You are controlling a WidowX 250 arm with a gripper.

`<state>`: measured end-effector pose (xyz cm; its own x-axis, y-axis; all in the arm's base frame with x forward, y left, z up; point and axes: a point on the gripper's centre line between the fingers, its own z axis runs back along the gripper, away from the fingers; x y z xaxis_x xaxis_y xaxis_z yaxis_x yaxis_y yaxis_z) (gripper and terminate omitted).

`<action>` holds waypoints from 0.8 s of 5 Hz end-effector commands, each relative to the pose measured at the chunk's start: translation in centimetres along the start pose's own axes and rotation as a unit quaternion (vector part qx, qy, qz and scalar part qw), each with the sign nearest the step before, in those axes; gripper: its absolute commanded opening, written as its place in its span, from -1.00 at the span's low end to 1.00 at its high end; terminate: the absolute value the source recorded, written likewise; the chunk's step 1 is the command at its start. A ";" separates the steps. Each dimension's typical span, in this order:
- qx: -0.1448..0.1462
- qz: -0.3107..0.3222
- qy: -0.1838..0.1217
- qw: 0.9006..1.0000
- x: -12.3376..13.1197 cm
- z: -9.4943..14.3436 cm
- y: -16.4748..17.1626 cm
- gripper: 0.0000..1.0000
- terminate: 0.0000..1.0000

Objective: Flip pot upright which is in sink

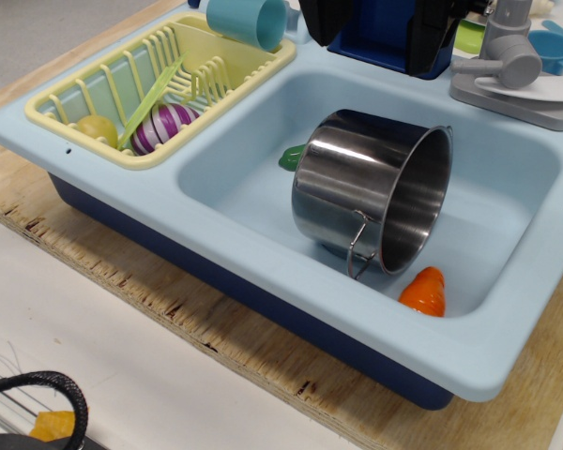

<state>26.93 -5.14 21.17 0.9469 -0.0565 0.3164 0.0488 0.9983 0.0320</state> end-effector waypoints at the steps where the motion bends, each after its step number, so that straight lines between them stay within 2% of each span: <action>1: 0.000 0.000 0.000 1.000 0.0 0.0 0.0 1.00 -1.00; 2: 0.050 0.011 0.044 0.998 -0.3 -0.2 -1.8 1.00 -1.00; 4: 0.058 0.010 0.077 0.995 0.0 -1.3 -4.3 1.00 -1.00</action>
<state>26.82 -9.47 18.18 0.9938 -0.0168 0.1099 -0.0065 0.9780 0.2084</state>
